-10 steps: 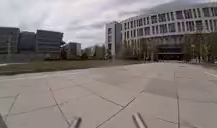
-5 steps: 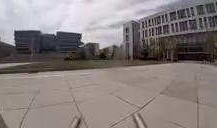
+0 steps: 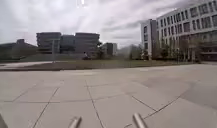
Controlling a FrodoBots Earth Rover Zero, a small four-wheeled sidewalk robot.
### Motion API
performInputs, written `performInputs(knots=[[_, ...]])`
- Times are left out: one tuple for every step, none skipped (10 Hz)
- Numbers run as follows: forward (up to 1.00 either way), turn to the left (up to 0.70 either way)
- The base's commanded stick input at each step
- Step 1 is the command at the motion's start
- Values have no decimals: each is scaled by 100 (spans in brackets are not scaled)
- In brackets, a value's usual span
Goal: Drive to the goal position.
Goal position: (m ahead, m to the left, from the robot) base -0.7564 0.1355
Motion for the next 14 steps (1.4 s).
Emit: performInputs(knots=[[0,45],[0,45],[0,45],[0,45],[0,45],[0,45],[0,45],[0,45],[0,45],[0,45],[0,45],[0,45],[0,45],[0,45]])
